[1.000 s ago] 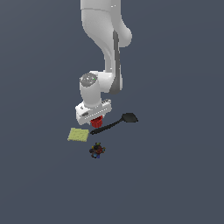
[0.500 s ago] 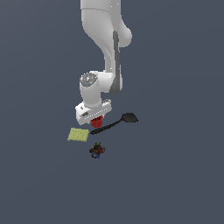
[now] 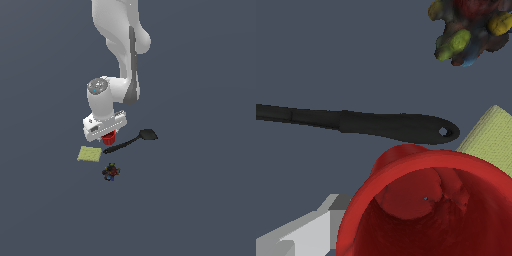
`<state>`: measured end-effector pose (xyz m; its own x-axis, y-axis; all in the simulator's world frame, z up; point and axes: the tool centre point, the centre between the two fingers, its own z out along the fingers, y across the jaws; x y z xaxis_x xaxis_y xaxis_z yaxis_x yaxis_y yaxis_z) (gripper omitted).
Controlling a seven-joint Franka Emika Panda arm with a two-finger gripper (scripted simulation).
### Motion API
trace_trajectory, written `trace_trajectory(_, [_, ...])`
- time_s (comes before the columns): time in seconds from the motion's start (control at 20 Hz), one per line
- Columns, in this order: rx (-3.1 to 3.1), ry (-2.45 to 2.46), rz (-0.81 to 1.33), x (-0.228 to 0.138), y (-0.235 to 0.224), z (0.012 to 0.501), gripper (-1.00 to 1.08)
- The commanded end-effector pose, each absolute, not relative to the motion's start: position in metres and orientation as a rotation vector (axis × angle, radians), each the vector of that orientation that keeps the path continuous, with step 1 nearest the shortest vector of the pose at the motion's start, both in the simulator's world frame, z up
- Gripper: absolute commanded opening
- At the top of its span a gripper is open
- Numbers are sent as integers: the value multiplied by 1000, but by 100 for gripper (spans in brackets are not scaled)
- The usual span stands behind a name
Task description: Pick up a designated object from a clutter of objects.
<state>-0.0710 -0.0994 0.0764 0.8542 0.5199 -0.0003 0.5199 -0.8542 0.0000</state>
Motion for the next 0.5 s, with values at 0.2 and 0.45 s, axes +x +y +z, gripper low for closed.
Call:
trace_trajectory(0.2, [3024, 847, 2, -53, -106, 118, -100])
trace_trajectory(0.45, [3023, 847, 1, -35, -113, 161, -100])
